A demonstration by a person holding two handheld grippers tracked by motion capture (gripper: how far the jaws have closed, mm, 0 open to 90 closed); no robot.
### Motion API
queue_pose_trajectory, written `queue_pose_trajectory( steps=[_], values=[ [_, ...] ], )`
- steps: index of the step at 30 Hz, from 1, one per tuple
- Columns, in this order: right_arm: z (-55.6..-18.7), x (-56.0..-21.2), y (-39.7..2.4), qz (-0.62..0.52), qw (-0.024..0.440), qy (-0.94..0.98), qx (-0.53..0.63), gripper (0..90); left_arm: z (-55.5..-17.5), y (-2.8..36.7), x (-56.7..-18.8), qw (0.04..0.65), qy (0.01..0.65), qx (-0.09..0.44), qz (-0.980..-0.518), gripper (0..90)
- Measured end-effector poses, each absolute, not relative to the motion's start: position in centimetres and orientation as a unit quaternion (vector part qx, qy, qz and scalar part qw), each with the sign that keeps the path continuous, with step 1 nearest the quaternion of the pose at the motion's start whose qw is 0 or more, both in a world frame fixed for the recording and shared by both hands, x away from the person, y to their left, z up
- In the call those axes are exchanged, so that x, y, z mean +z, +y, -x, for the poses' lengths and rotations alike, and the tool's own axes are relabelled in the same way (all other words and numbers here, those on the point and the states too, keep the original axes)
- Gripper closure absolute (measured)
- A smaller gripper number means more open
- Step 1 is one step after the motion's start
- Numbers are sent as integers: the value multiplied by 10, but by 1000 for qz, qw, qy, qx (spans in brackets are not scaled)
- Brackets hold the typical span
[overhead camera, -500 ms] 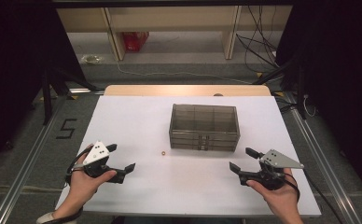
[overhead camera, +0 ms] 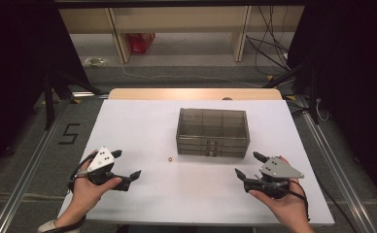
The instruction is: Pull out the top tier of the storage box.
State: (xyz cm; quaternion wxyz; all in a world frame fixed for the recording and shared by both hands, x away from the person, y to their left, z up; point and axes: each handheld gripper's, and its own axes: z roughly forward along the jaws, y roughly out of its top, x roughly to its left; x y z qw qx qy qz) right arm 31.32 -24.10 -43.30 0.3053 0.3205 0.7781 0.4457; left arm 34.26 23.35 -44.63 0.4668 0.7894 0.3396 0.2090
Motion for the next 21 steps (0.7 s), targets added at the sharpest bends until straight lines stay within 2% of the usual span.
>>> queue_pose_trajectory(
  steps=[5,11,21],
  values=[
    [-317,-433,-222,-281,367,798,387,264,-342,236,-446,457,340,217,-793,0],
    [-328,-436,-197,-236,415,814,331,302,-342,237,-447,447,346,224,-794,0],
    [-349,-444,-164,-191,450,823,291,333,-340,242,-448,444,349,228,-793,0]
  ],
)
